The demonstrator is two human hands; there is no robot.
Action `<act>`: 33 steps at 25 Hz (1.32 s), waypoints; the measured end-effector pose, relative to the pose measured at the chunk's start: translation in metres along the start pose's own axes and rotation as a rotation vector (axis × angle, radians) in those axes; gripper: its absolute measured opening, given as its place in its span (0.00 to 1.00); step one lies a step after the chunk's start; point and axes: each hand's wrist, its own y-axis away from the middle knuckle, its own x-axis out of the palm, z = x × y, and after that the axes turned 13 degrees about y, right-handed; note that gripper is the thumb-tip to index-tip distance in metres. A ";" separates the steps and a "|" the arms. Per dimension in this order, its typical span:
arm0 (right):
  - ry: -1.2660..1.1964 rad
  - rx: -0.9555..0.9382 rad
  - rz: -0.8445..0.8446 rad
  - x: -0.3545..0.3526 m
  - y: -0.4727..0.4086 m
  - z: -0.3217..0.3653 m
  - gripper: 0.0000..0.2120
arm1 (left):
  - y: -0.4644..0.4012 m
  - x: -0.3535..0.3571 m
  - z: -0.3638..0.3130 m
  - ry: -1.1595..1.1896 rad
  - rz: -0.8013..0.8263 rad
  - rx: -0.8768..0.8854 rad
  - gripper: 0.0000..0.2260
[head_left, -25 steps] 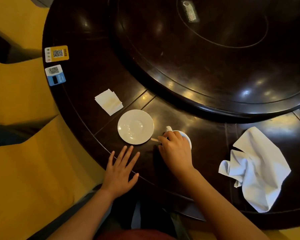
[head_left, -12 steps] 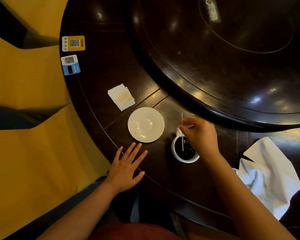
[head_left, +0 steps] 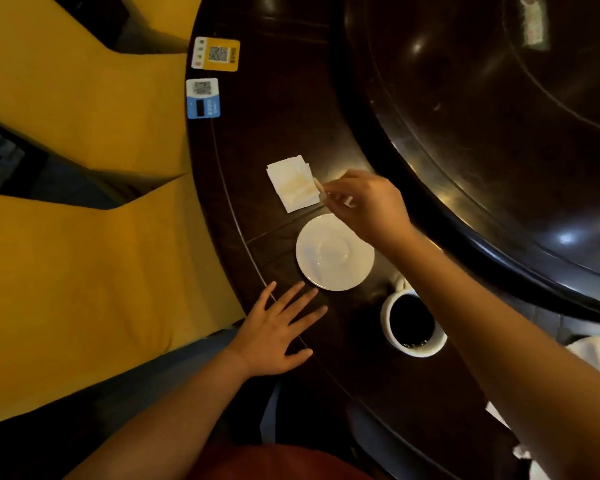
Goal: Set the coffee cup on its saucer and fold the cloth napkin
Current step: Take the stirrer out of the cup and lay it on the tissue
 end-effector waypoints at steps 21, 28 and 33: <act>0.608 -0.589 0.261 0.099 -0.078 0.050 0.07 | 0.000 0.007 0.002 -0.014 -0.027 -0.023 0.32; 0.494 -0.468 0.260 0.092 -0.068 0.048 0.10 | 0.000 0.007 0.002 -0.059 -0.019 -0.031 0.32; 0.294 -0.160 0.200 0.050 -0.023 0.043 0.16 | 0.001 0.004 0.000 -0.027 -0.029 -0.021 0.32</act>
